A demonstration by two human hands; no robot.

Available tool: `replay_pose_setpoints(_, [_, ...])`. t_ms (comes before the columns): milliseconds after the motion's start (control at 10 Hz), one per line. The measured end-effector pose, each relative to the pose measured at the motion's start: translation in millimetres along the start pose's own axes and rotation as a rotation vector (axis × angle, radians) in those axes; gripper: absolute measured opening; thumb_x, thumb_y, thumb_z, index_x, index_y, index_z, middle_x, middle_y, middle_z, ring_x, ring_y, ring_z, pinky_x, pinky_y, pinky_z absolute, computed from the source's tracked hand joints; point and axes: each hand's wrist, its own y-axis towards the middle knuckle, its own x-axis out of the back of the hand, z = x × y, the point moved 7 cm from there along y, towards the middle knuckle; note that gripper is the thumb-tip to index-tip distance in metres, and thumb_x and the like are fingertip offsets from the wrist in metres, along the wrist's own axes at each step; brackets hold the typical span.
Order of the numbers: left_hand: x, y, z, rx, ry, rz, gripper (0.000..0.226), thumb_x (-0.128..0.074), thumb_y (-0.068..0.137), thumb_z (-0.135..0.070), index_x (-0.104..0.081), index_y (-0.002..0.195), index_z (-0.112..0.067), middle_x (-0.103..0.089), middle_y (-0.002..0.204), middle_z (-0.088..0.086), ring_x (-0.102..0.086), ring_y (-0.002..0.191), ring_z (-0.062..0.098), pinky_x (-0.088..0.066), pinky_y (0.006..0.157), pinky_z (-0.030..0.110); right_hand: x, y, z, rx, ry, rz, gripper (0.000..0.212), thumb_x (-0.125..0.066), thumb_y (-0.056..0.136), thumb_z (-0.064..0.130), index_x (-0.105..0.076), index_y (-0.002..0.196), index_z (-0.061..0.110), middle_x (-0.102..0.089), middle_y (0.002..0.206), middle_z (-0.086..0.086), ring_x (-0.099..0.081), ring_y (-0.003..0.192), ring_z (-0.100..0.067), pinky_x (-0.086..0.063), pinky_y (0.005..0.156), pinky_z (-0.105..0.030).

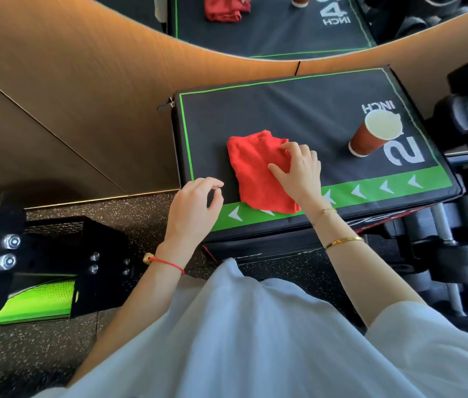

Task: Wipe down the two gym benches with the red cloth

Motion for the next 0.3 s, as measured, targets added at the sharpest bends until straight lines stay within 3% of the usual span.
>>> replay_pose_setpoints(100, [-5, 0, 0, 0.0, 0.005, 0.014, 0.019, -0.056, 0.094, -0.015, -0.07, 0.107, -0.016, -0.072, 0.102, -0.002, -0.064, 0.097, 0.019, -0.053, 0.082, 0.035, 0, -4, -6, -0.001, -0.022, 0.02, 0.045, -0.063, 0.087, 0.045, -0.056, 0.124, 0.021, -0.052, 0.123, -0.004, -0.045, 0.112, -0.03, -0.035, 0.094, -0.039])
replay_pose_setpoints(300, [-2, -2, -6, -0.042, 0.01, -0.027, 0.019, -0.056, 0.094, -0.015, -0.07, 0.108, -0.015, -0.072, 0.102, -0.001, -0.064, 0.097, 0.019, -0.053, 0.083, 0.034, 32, -33, 0, 0.135, 0.048, -0.1, 0.045, -0.065, 0.085, 0.037, -0.056, 0.127, 0.022, -0.055, 0.127, 0.002, -0.043, 0.119, -0.027, -0.036, 0.096, -0.04])
